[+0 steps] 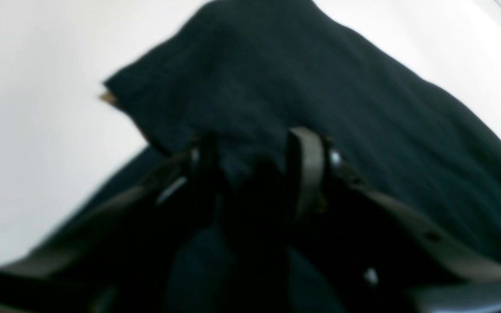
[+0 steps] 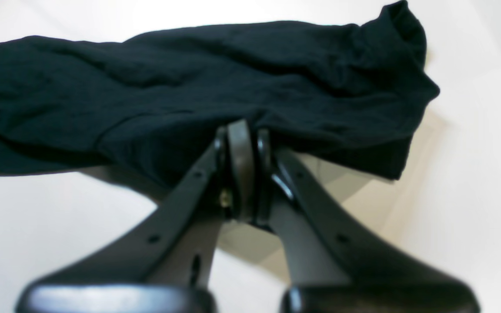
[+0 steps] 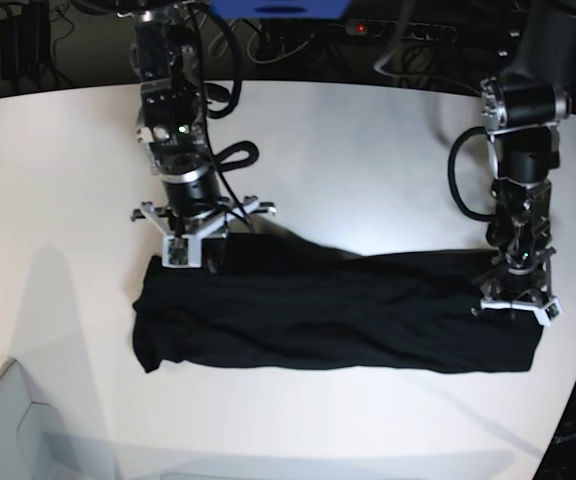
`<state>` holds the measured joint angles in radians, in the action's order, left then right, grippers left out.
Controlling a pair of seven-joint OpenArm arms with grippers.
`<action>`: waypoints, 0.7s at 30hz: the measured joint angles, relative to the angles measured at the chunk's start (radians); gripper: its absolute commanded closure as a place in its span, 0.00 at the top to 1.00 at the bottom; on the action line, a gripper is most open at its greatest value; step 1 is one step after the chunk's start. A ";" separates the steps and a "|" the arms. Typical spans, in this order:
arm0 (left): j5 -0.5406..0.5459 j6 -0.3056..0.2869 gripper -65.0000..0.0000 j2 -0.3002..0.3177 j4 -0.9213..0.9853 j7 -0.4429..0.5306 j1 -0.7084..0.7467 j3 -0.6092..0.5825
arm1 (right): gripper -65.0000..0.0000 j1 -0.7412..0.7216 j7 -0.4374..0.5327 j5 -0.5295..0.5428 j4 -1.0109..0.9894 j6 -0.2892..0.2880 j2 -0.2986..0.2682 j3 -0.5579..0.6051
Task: Layout the t-shirt on the table in an organized manner, then fold the t-shirt properly
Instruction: 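Regrip the shirt edge with the left gripper while the right holds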
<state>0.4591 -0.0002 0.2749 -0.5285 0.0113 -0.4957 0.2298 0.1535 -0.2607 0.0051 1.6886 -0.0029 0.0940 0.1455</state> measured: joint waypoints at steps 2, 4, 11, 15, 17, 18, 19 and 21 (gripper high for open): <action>0.000 0.000 0.23 -0.006 -0.001 0.000 0.000 0.000 | 0.00 0.000 0.000 0.000 0.000 0.000 0.000 0.000; 0.000 0.000 0.09 -0.006 -0.002 0.000 0.000 0.000 | 0.00 0.000 0.000 0.000 0.000 0.000 0.000 0.000; -0.003 0.000 0.00 -0.003 -0.003 0.000 0.000 0.000 | 0.00 0.000 0.000 0.000 0.000 0.000 0.000 -0.002; -0.002 0.001 0.00 -0.006 -0.101 -0.011 0.018 0.001 | 0.00 -0.005 0.000 0.000 0.000 0.000 0.000 -0.003; 0.002 -0.002 0.01 -0.003 -0.188 -0.005 0.042 0.006 | 0.00 -0.008 0.001 0.000 0.000 0.000 0.000 -0.003; 0.000 -0.001 0.01 0.000 -0.225 0.000 0.059 0.006 | 0.00 -0.009 0.000 0.000 0.000 0.001 0.000 -0.003; 0.004 0.005 0.04 0.002 -0.263 -0.004 0.082 0.006 | 0.00 -0.009 0.002 0.000 0.000 0.001 0.000 -0.003; 0.005 0.005 0.14 0.002 -0.318 -0.056 0.122 0.010 | 0.00 -0.008 0.000 0.000 0.000 0.000 0.000 -0.003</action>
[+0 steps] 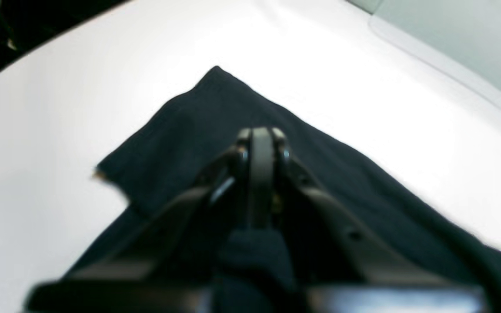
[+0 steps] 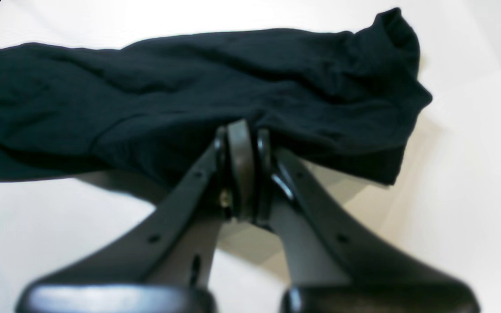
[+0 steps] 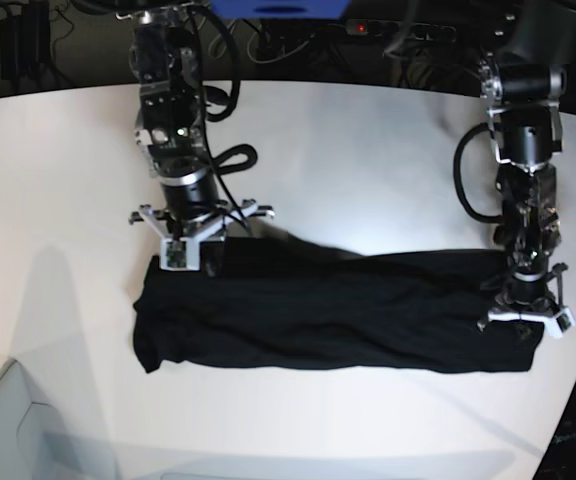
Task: Layout the t-shirt on the table in an organized manner, then fold the t-shirt properly
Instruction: 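Regrip the shirt edge with the left gripper while the right holds, then drag the shirt edge with the left gripper to straighten the shirt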
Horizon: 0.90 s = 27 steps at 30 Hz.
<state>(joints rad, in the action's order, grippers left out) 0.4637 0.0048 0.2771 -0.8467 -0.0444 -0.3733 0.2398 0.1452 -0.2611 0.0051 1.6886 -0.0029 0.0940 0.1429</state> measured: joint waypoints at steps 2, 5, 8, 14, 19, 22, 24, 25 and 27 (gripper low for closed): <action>-0.002 0.004 0.31 -0.006 -0.031 -0.098 0.024 0.011 | 0.00 0.000 0.000 0.000 0.000 0.000 0.000 0.002; 0.017 0.002 0.47 -0.035 -0.056 -0.135 0.025 0.106 | 0.00 0.000 0.002 0.000 0.000 0.000 0.000 0.003; 0.042 0.003 0.51 -0.055 -0.061 -0.137 0.027 0.188 | 0.00 0.000 0.000 0.000 0.000 0.000 0.000 0.003; 0.044 0.005 0.51 -0.083 -0.038 -0.139 0.037 0.186 | 0.00 0.000 0.001 0.000 0.000 0.000 0.000 0.003; 0.046 0.000 0.51 -0.097 0.038 -0.138 0.027 0.186 | 0.00 0.000 0.001 0.000 0.000 0.000 0.000 0.003; 0.046 -0.004 0.51 -0.092 0.063 -0.124 0.014 0.187 | 0.00 0.003 0.002 0.000 0.000 0.000 0.000 0.003; 0.046 -0.002 0.51 -0.092 0.086 -0.119 0.000 0.187 | 0.00 0.005 0.000 0.000 0.000 0.000 0.000 0.003; 0.046 -0.003 0.51 -0.093 0.090 -0.116 -0.002 0.187 | 0.00 0.005 0.000 0.000 0.000 0.000 0.000 0.003; 0.046 -0.005 0.51 -0.092 0.099 -0.116 -0.008 0.187 | 0.00 0.005 0.001 0.000 0.000 0.000 0.000 0.003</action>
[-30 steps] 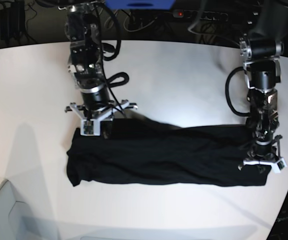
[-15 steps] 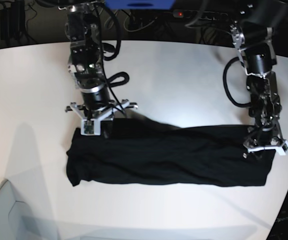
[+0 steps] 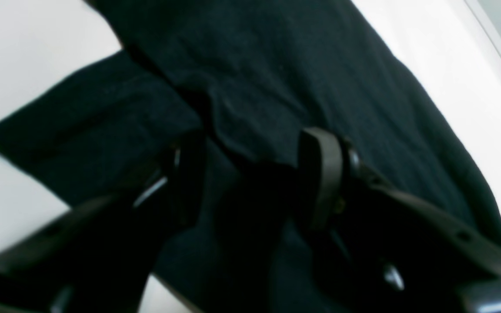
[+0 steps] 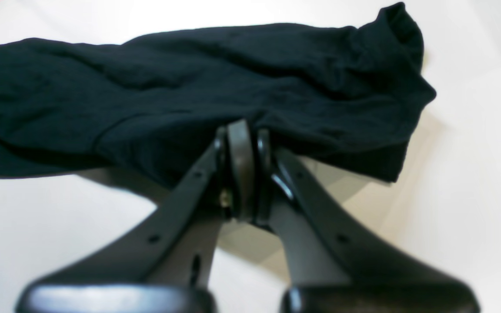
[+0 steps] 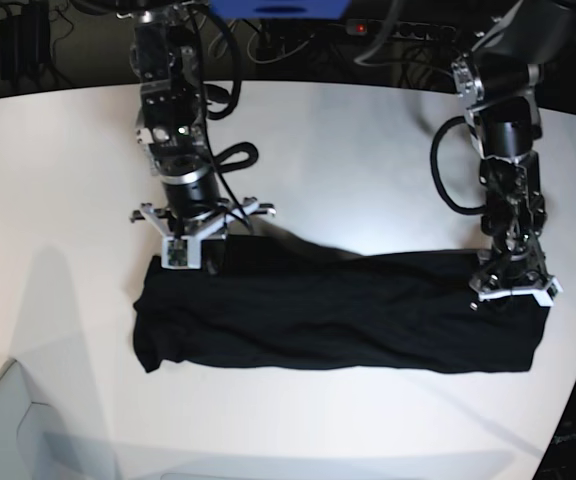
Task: Layout the t-shirt on the table in an organized manner, then fold the t-shirt properly
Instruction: 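Drag the shirt edge with the left gripper to straighten the shirt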
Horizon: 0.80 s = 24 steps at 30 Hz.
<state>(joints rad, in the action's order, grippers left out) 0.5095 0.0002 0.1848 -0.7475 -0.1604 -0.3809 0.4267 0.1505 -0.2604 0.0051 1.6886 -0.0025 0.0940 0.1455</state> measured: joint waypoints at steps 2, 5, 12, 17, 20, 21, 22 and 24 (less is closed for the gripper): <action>0.000 0.000 0.51 0.000 0.009 0.000 -0.009 0.000 | 0.00 0.000 -0.001 0.000 0.000 0.000 0.000 0.000; 0.000 0.001 0.51 -0.006 0.010 -0.008 -0.019 0.000 | 0.00 0.000 0.000 0.000 0.000 0.000 0.000 0.000; -0.001 0.004 0.35 -0.022 0.010 -0.016 -0.027 0.001 | 0.00 0.000 -0.001 0.000 0.000 0.000 0.000 0.000; 0.000 0.004 0.32 -0.039 0.010 -0.014 -0.027 0.002 | 0.00 0.000 -0.001 0.000 0.000 0.000 0.000 0.000; -0.001 0.004 0.21 -0.044 0.010 -0.016 -0.027 0.002 | 0.00 0.000 -0.001 0.000 0.000 0.000 0.000 0.000; -0.001 0.004 0.15 -0.044 0.010 -0.016 -0.027 0.002 | 0.00 0.000 -0.001 0.000 0.000 0.000 0.000 0.000; -0.001 0.004 0.07 -0.043 0.010 -0.016 -0.027 0.002 | 0.00 0.000 -0.001 0.000 0.000 0.000 0.000 0.000; 0.002 0.004 0.00 -0.043 0.008 -0.016 -0.027 0.004 | 0.00 0.000 -0.001 0.000 0.000 0.000 0.000 0.000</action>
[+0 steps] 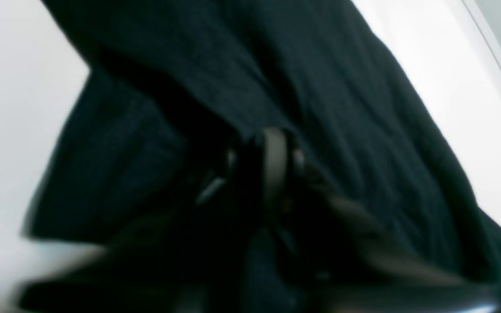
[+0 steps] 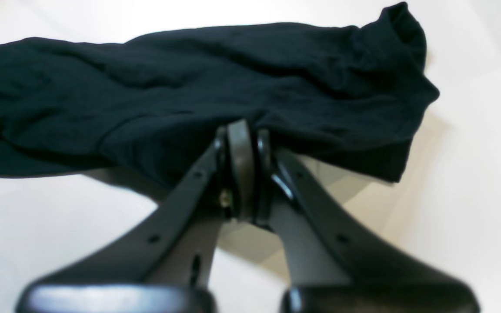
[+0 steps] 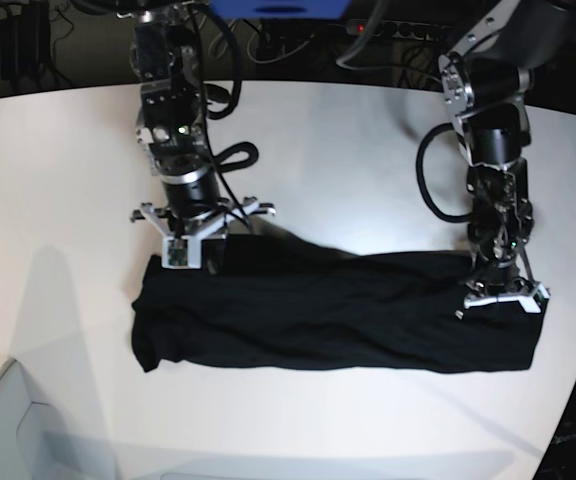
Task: Layout the t-shirt on the table in an organized manner, then fold the t-shirt properly
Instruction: 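Drag the shirt edge with the left gripper to straighten the shirt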
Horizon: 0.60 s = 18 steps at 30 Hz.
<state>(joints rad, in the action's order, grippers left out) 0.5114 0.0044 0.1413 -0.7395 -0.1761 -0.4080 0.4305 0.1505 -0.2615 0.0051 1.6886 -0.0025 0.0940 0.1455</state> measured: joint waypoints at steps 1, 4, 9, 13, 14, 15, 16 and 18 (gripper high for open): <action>0.001 0.000 0.00 0.000 0.000 0.000 0.000 0.000 | 0.00 0.000 0.000 0.000 0.000 0.000 0.000 0.000; 0.001 0.000 0.04 0.000 -0.001 0.000 0.000 0.000 | 0.00 0.000 0.000 0.000 0.000 0.000 0.000 0.000; 0.006 0.000 0.04 0.003 -0.005 -0.011 0.003 0.001 | 0.00 0.000 0.000 0.000 0.000 0.000 0.000 0.000; 0.111 -0.001 0.00 0.008 -0.117 -0.014 0.051 -0.002 | 0.00 0.000 0.000 0.000 0.000 0.000 0.000 -0.001; 0.128 0.001 0.00 0.010 -0.158 -0.014 0.074 -0.006 | 0.00 0.000 0.000 0.000 -0.001 0.000 0.000 -0.001; 0.137 0.005 0.00 0.010 -0.199 -0.021 0.093 -0.006 | 0.00 0.000 0.000 0.000 -0.001 0.000 0.000 -0.001; 0.143 0.008 0.00 0.011 -0.243 -0.035 0.113 -0.006 | 0.00 0.000 0.000 0.000 -0.001 0.000 0.000 -0.001; 0.152 0.008 0.00 0.023 -0.314 -0.079 0.136 -0.004 | 0.00 0.000 0.001 0.000 -0.001 0.000 0.000 -0.001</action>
<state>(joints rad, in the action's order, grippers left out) 0.6632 0.0124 0.1642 -1.0531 -0.2550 -0.2718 0.4267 0.1509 -0.2604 0.0048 1.6878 -0.0025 0.0940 0.1444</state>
